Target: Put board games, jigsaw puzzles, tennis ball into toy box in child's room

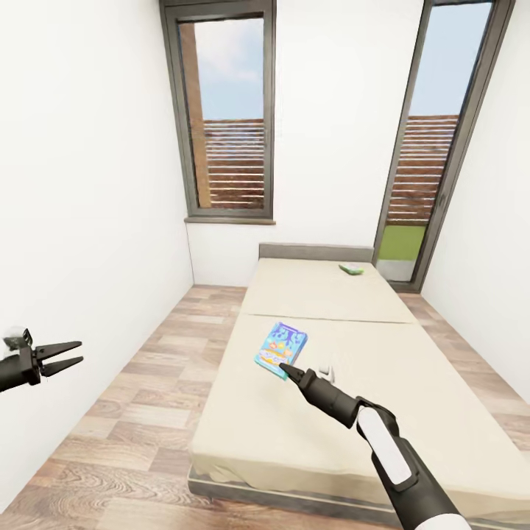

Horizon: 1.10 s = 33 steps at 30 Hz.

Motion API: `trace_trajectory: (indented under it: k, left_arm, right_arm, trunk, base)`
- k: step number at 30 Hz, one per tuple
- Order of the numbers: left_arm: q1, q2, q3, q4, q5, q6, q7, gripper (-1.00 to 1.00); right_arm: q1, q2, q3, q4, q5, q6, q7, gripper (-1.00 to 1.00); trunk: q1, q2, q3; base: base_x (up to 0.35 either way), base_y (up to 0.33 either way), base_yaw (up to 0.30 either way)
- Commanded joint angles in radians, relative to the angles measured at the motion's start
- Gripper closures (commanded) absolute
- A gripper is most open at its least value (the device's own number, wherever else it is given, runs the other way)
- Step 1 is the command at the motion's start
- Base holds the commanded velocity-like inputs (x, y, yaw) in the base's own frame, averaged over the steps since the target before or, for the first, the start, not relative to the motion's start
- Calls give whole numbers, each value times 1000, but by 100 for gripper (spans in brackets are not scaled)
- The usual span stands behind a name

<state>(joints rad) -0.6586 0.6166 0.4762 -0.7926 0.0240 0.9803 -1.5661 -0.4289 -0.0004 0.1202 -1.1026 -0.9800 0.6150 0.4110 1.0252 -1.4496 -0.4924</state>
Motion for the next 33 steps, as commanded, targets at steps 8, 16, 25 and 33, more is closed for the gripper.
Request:
trace_trajectory:
  k: [8,16,25,33]
  left_arm:
    - [-14,-28,-154,-15,-6,40,-5,-100]
    - [-16,-42,-200,-29,-8,42,-5,-100]
    - [-34,-42,-202,-30,-8,41,-5,-100]
    - [-36,-55,-202,-32,-5,40,-5,-100]
  right_arm:
    - [-3,-1,3,-52,-2,-1,-7,100]
    - [-4,2,0,-68,-1,0,-13,100]
    - [-4,3,0,-67,4,-7,-16,100]
    - [-4,-4,-2,-67,2,-9,-14,100]
  trunk:
    - [-31,56,24]
    - [-62,112,52]
    - [-96,175,90]
    - [-127,231,120]
  base:
    - [0,0,0]
    - [0,0,67]
    - [-2,0,205]
    - [-164,0,193]
